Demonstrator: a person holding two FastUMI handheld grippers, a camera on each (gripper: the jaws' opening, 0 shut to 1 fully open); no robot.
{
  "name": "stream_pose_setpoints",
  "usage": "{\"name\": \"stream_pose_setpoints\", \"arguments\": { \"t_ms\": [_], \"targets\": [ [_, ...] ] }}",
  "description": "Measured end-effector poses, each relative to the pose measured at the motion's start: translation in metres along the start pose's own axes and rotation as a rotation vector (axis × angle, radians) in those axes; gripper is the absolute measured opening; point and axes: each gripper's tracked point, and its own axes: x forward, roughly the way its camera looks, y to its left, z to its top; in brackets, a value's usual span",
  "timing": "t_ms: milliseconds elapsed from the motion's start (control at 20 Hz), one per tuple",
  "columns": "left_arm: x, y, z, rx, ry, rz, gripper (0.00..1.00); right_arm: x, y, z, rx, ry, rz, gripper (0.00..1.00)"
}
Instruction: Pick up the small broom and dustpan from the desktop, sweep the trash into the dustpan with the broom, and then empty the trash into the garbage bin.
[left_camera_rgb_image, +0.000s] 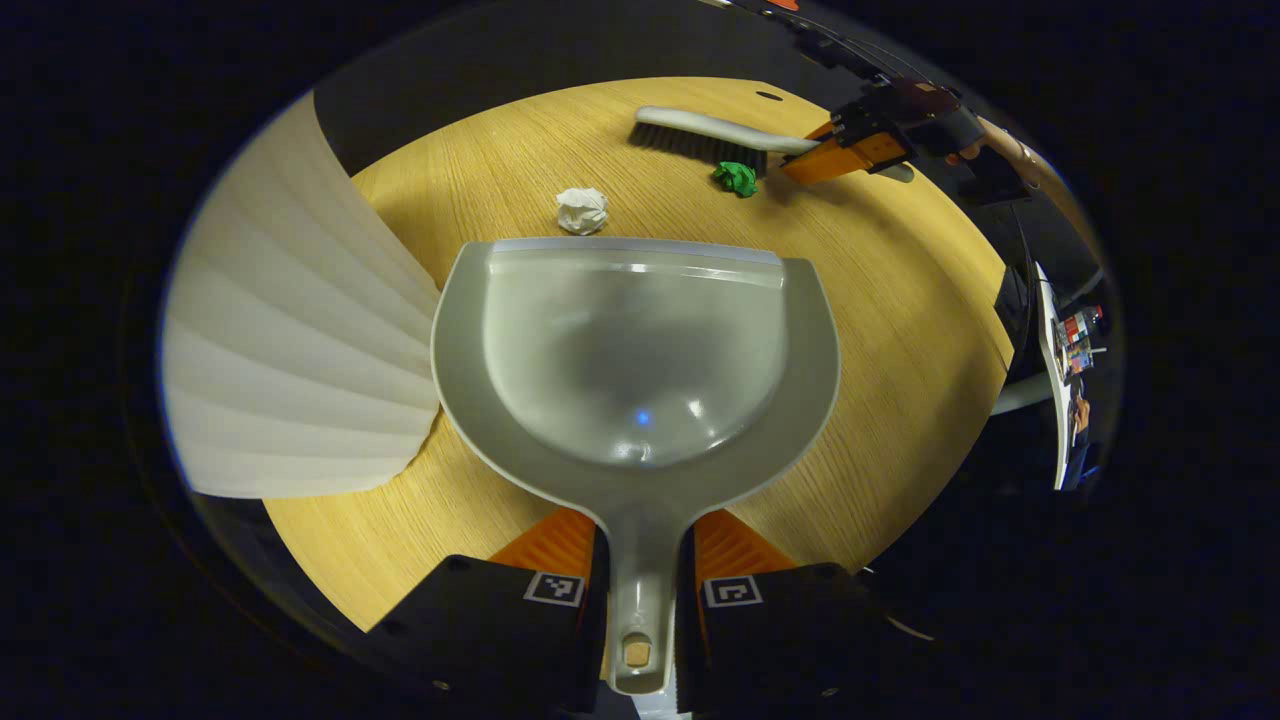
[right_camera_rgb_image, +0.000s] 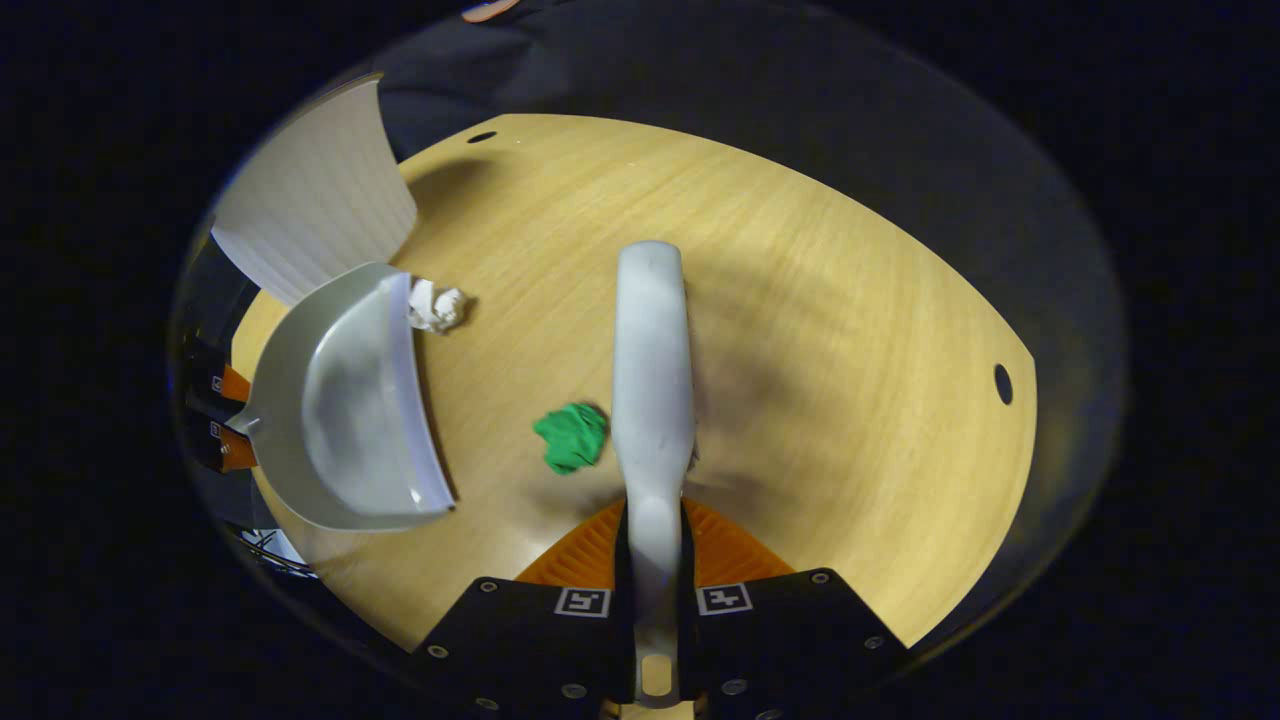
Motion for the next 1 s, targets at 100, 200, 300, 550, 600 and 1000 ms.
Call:
{"name": "stream_pose_setpoints", "arguments": {
  "t_ms": [100,200,300,550,600,1000],
  "targets": [
    [0.002,0.002,0.004,0.022,0.005,-0.02,0.29,0.002,0.026,0.011,-0.031,0.001,0.04,0.17],
    [0.004,0.005,0.002,0.045,0.005,-0.026,0.29,0.006,0.058,0.014,-0.079,0.009,0.088,0.17],
    [0.002,0.009,0.002,0.06,0.012,-0.023,0.29,0.003,0.086,0.01,-0.119,0.02,0.139,0.16],
    [0.002,0.007,0.004,0.048,0.006,-0.028,0.29,-0.009,0.118,-0.005,-0.183,0.041,0.198,0.17],
    [0.002,0.007,0.004,0.048,0.007,-0.029,0.29,-0.014,0.123,-0.008,-0.195,0.045,0.211,0.17],
    [0.003,0.006,0.005,0.059,0.004,-0.046,0.29,-0.027,0.09,0.011,0.024,-0.035,0.172,0.17]
  ]
}}
